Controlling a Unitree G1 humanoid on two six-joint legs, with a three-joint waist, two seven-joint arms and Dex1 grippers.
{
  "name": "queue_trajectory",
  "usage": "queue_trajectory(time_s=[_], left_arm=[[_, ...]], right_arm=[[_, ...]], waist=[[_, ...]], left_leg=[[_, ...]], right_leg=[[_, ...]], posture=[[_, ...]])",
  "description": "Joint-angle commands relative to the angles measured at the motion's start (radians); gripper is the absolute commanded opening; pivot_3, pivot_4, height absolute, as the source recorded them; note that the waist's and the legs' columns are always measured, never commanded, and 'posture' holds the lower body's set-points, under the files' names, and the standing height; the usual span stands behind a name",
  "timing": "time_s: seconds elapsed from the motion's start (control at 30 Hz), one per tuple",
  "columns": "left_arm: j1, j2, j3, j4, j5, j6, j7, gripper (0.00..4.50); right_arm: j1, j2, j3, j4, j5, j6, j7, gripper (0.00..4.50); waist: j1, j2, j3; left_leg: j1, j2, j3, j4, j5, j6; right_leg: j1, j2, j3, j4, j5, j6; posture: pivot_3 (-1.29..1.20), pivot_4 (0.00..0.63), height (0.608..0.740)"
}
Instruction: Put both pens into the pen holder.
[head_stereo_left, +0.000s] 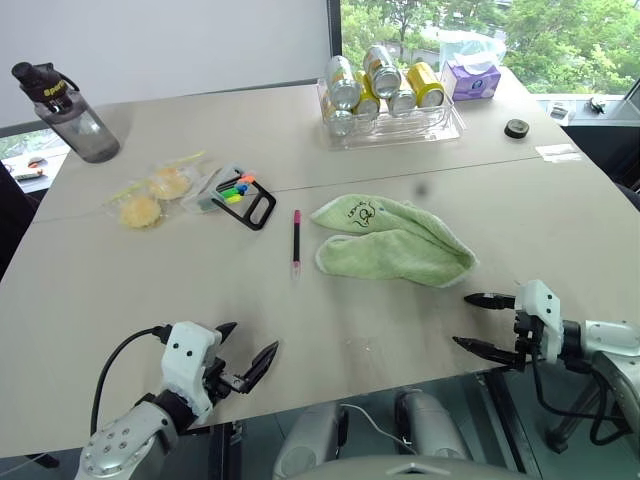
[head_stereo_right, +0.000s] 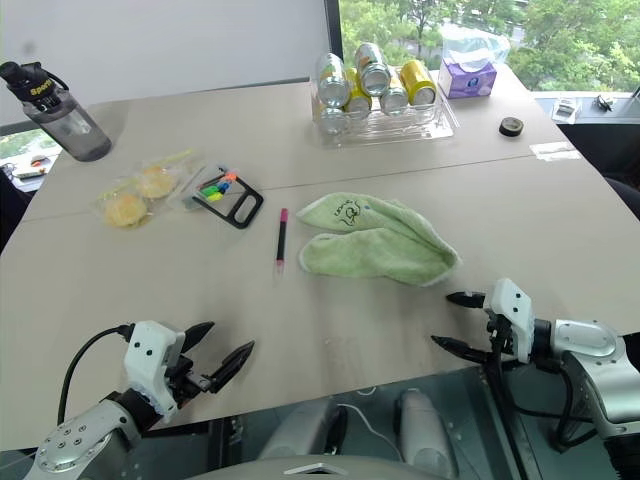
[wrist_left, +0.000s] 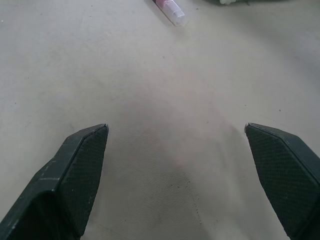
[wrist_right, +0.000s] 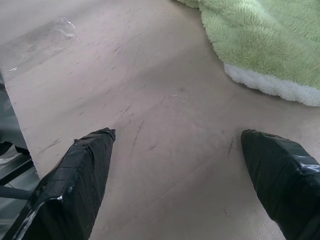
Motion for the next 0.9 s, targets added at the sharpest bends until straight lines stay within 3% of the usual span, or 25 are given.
queue_trajectory(time_s=[0.03, 0.6, 0.9], left_arm=[[-0.004, 0.009, 0.015, -0.002, -0.001, -0.027, -0.019, 4.50], [-0.052, 0.006, 0.002, 0.028, 0.010, -0.034, -0.034, 4.50], [-0.074, 0.041, 0.025, 0.008, 0.016, -0.055, -0.071, 4.50]], right_arm=[[-0.009, 0.001, -0.025, 0.003, -0.001, -0.027, -0.008, 4.34], [-0.092, 0.023, -0.038, -0.010, 0.055, 0.008, -0.012, 4.34], [-0.302, 0.084, -0.006, 0.021, -0.001, 0.049, -0.157, 4.34]], waist=[[0.000, 0.000, 0.000], [-0.001, 0.000, 0.000], [-0.001, 0.000, 0.000]], left_leg=[[0.000, 0.000, 0.000, 0.000, 0.000, 0.000], [0.000, 0.000, 0.000, 0.000, 0.001, -0.002], [0.000, 0.000, 0.000, 0.000, 0.002, -0.003]], right_leg=[[0.000, 0.000, 0.000, 0.000, 0.000, 0.000], [0.000, 0.000, 0.000, 0.000, 0.000, 0.000], [0.000, 0.000, -0.001, 0.000, 0.000, 0.000]], posture=[[0.00, 0.150, 0.739], [0.00, 0.150, 0.739], [0.00, 0.150, 0.739]])
